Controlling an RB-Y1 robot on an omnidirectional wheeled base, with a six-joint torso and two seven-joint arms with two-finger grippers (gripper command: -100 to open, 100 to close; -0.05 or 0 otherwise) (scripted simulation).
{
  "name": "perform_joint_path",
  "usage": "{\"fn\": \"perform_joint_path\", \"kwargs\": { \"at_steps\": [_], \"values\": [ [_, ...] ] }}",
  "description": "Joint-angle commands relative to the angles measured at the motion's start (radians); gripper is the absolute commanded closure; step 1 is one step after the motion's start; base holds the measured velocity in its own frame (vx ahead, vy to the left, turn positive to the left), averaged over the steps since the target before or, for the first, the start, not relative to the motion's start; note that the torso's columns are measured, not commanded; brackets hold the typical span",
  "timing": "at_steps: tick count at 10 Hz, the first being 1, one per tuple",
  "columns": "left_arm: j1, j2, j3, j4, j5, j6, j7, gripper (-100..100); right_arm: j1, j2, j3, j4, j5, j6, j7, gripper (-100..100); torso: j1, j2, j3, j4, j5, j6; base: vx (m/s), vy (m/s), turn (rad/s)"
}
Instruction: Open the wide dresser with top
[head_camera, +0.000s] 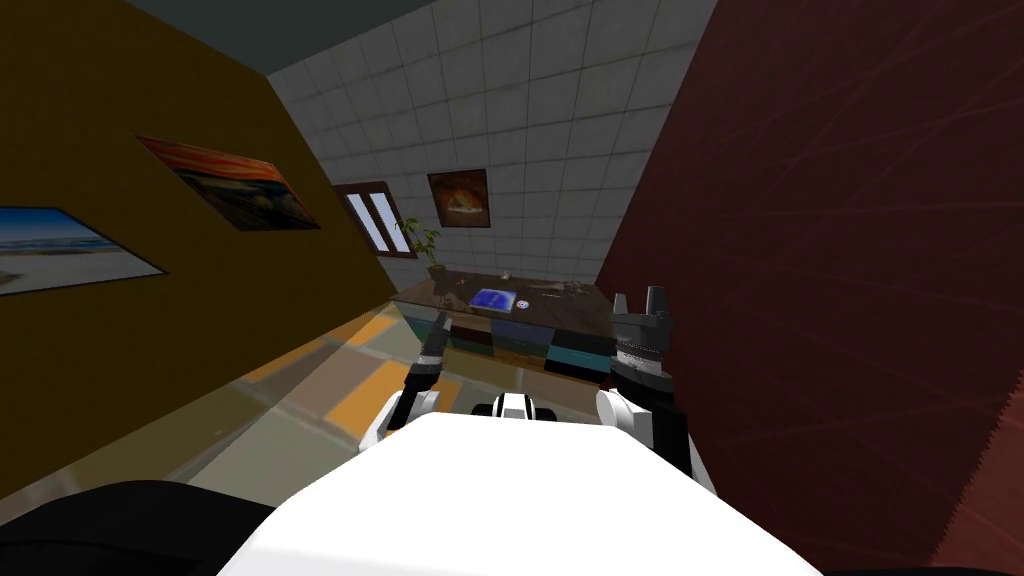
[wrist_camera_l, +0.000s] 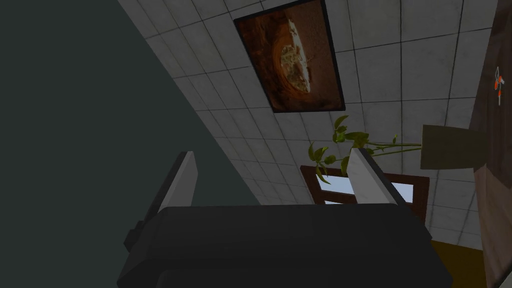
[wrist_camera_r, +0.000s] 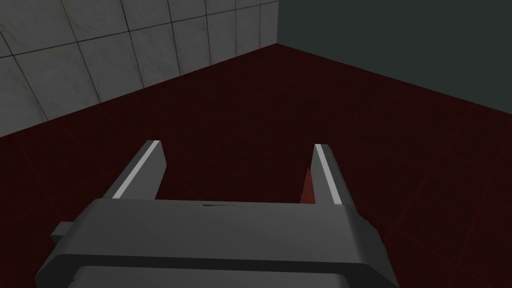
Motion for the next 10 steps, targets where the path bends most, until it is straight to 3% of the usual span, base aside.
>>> {"fn": "perform_joint_path", "kwargs": {
  "at_steps": [1, 10],
  "values": [
    [-0.010, 0.009, -0.004, 0.063, 0.000, -0.028, -0.006, -100, 0.000, 0.000, 0.000, 0.000, 0.000, 0.000, 0.000, 0, -0.001, 0.001, 0.001, 0.000, 0.000, 0.000, 0.049, -0.053, -0.007],
    [-0.056, 0.022, -0.028, 0.311, -0.007, -0.130, -0.038, -100, 0.000, 0.000, 0.000, 0.000, 0.000, 0.000, 0.000, 0, 0.000, 0.000, 0.000, 0.000, 0.000, 0.000, 0.066, -0.039, -0.017]
  ]
}}
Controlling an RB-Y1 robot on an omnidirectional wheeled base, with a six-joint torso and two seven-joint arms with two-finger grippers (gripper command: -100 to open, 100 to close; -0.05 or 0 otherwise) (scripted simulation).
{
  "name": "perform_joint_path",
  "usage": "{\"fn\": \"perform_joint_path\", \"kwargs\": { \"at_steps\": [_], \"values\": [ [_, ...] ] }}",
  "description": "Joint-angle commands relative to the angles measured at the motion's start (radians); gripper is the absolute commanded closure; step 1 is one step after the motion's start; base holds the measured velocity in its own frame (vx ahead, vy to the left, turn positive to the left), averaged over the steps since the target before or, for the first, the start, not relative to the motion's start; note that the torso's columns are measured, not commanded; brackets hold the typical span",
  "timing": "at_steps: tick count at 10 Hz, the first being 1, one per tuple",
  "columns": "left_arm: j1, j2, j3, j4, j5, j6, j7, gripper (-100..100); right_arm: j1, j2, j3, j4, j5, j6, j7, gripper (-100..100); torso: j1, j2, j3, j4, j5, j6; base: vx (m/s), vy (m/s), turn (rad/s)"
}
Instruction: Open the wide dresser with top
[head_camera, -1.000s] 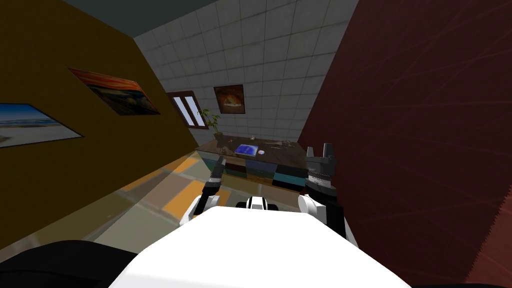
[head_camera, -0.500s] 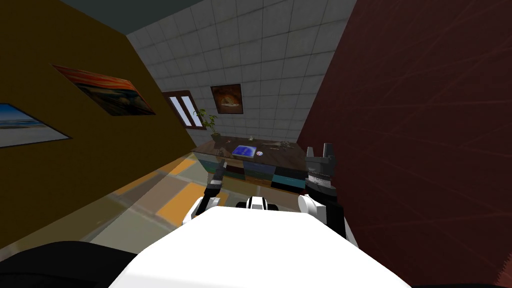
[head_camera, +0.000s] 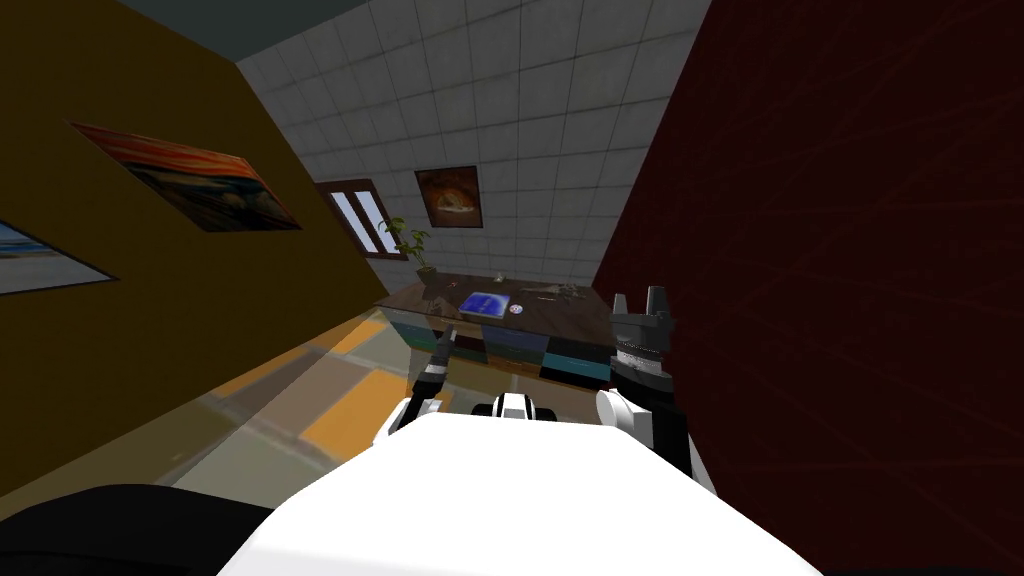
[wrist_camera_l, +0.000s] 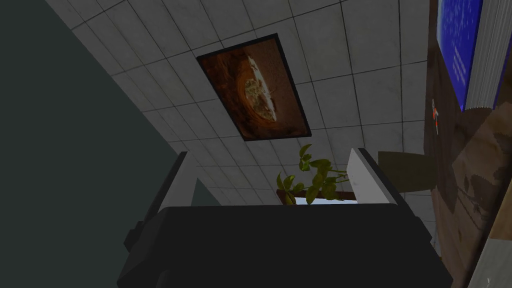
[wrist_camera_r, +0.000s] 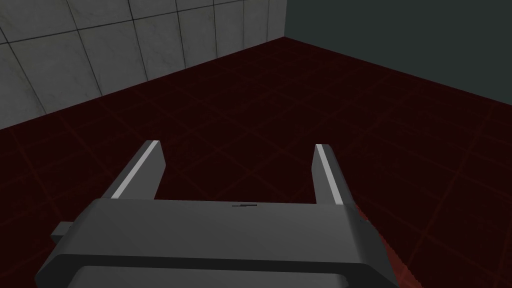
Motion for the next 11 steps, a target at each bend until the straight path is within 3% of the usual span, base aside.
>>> {"fn": "perform_joint_path", "kwargs": {
  "at_steps": [1, 11],
  "values": [
    [-0.011, -0.001, -0.009, 0.072, -0.003, -0.033, -0.012, -100, 0.000, 0.000, 0.000, 0.000, 0.000, 0.000, 0.000, 0, 0.000, 0.000, 0.000, 0.000, 0.000, 0.000, 0.067, -0.049, -0.024],
    [-0.062, -0.013, -0.035, 0.340, -0.009, -0.143, -0.046, -100, 0.000, 0.000, 0.000, 0.000, 0.000, 0.000, 0.000, 0, 0.000, 0.000, 0.000, 0.000, 0.000, 0.000, 0.066, -0.041, -0.016]
  ]
}}
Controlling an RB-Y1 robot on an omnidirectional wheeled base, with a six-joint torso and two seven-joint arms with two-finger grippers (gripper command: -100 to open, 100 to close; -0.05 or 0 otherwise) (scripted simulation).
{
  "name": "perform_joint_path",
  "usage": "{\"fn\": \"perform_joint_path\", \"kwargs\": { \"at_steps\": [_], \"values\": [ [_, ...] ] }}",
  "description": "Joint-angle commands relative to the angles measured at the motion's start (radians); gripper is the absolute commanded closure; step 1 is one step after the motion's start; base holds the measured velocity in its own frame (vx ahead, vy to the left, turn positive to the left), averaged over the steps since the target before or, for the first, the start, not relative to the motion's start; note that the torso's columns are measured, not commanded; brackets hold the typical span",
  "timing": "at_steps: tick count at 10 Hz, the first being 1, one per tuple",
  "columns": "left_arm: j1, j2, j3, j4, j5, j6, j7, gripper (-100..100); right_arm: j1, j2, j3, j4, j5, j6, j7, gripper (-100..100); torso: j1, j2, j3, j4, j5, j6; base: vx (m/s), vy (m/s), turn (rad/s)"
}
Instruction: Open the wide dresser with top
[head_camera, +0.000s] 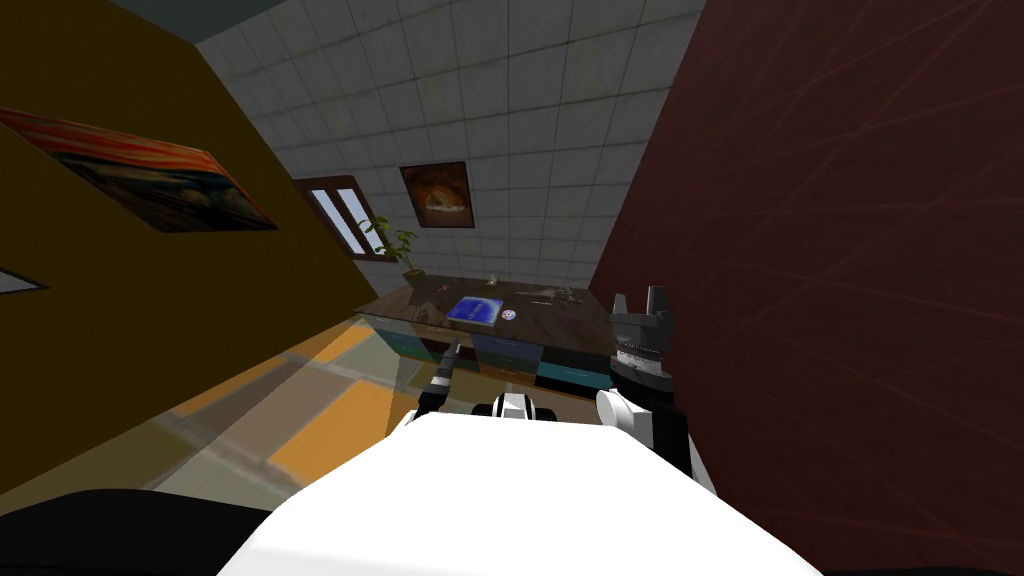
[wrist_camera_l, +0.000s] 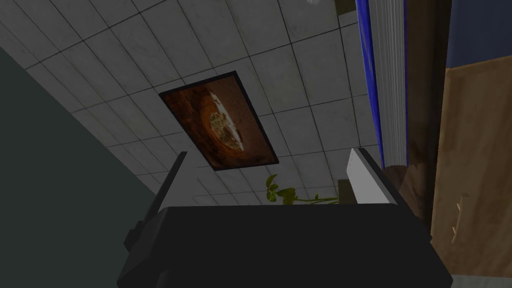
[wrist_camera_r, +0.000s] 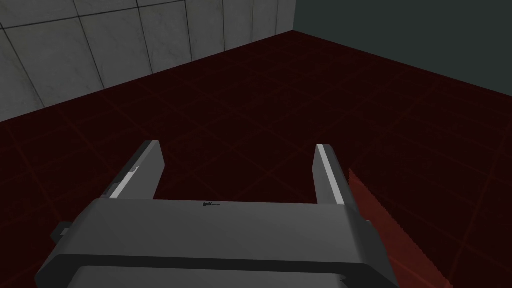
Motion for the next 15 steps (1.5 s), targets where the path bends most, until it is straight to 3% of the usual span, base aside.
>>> {"fn": "perform_joint_path", "kwargs": {
  "at_steps": [1, 8, 15],
  "values": [
    [-0.009, -0.004, -0.006, 0.062, -0.002, -0.025, -0.008, -100, 0.000, 0.000, 0.000, 0.000, 0.000, 0.000, 0.000, 0, -0.001, -0.001, 0.000, 0.000, 0.000, 0.000, 0.069, -0.039, -0.007],
    [-0.057, -0.030, -0.030, 0.295, -0.008, -0.126, -0.040, -100, 0.000, 0.000, 0.000, 0.000, 0.000, 0.000, 0.000, 0, 0.000, 0.001, 0.000, 0.000, 0.000, 0.000, 0.076, -0.041, -0.020],
    [-0.082, -0.052, -0.043, 0.445, -0.011, -0.179, -0.057, -100, 0.000, 0.000, 0.000, 0.000, 0.000, 0.000, 0.000, 0, 0.000, 0.000, 0.000, 0.000, 0.000, 0.000, 0.058, -0.031, -0.012]
  ]
}}
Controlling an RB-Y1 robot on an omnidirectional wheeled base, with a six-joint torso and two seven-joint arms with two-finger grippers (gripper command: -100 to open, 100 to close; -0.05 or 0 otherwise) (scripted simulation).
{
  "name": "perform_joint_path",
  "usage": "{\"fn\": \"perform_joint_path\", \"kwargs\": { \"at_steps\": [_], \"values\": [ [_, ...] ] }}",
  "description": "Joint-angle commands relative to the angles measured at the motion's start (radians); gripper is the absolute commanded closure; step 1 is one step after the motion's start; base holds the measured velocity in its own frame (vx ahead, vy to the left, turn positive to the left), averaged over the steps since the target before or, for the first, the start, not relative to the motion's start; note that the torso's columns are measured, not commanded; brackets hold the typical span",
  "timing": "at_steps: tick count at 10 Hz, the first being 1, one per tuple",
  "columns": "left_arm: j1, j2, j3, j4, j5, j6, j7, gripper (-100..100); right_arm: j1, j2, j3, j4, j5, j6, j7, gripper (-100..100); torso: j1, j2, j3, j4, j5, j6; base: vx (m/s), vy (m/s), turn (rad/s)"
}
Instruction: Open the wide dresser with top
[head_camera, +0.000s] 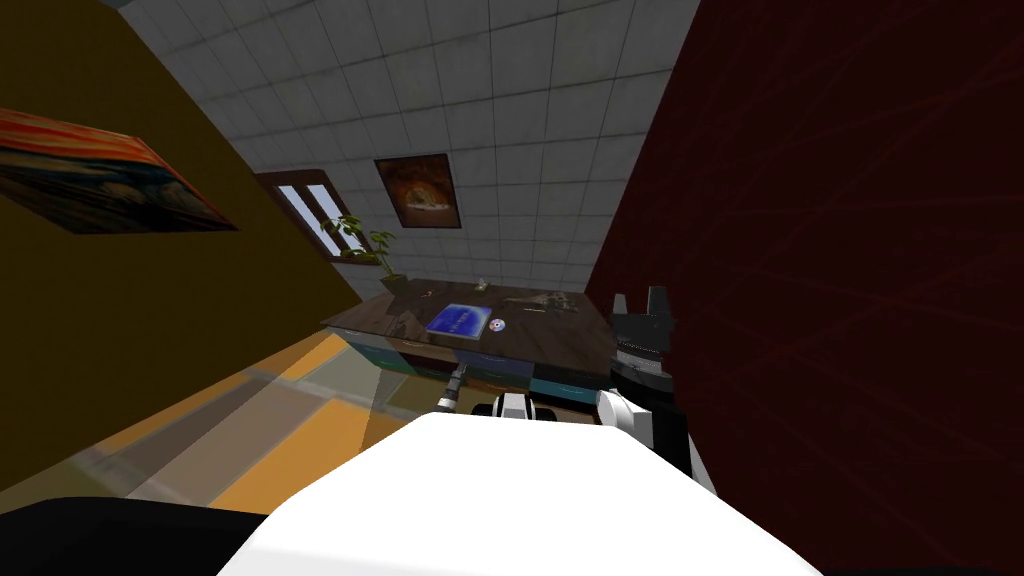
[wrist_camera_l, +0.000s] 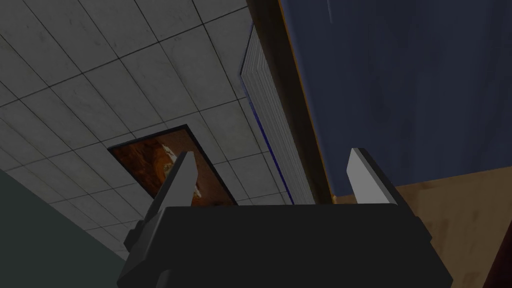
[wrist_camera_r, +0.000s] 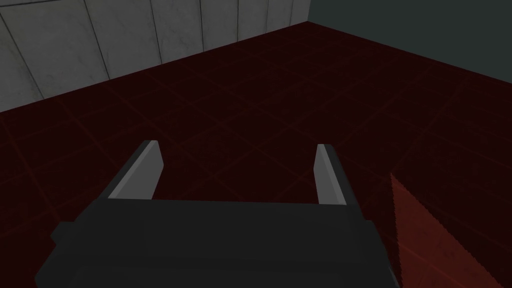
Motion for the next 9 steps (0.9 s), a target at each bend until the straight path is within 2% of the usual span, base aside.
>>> {"fn": "perform_joint_path", "kwargs": {
  "at_steps": [1, 2, 6, 7, 9],
  "values": [
    [-0.020, -0.013, -0.004, 0.075, -0.001, -0.027, -0.009, -100, 0.000, 0.000, 0.000, 0.000, 0.000, 0.000, 0.000, 0, 0.001, 0.000, 0.000, 0.000, 0.000, 0.000, 0.063, -0.028, -0.019],
    [-0.020, -0.013, -0.004, 0.075, -0.001, -0.027, -0.009, -100, 0.000, 0.000, 0.000, 0.000, 0.000, 0.000, 0.000, 0, 0.001, -0.001, -0.001, 0.000, 0.000, 0.000, 0.047, -0.022, -0.007],
    [-0.044, -0.056, -0.016, 0.199, -0.004, -0.078, -0.025, -100, 0.000, 0.000, 0.000, 0.000, 0.000, 0.000, 0.000, 0, 0.000, -0.002, -0.001, 0.000, 0.000, 0.000, 0.062, -0.033, -0.016],
    [-0.051, -0.083, -0.020, 0.240, -0.005, -0.094, -0.030, -100, 0.000, 0.000, 0.000, 0.000, 0.000, 0.000, 0.000, 0, 0.001, 0.000, 0.000, 0.000, 0.000, 0.000, -0.001, 0.006, -0.016],
    [-0.054, -0.095, -0.022, 0.254, -0.005, -0.100, -0.032, -100, 0.000, 0.000, 0.000, 0.000, 0.000, 0.000, 0.000, 0, 0.003, 0.002, 0.001, 0.001, 0.001, 0.000, 0.006, 0.007, -0.021]
  ]
}}
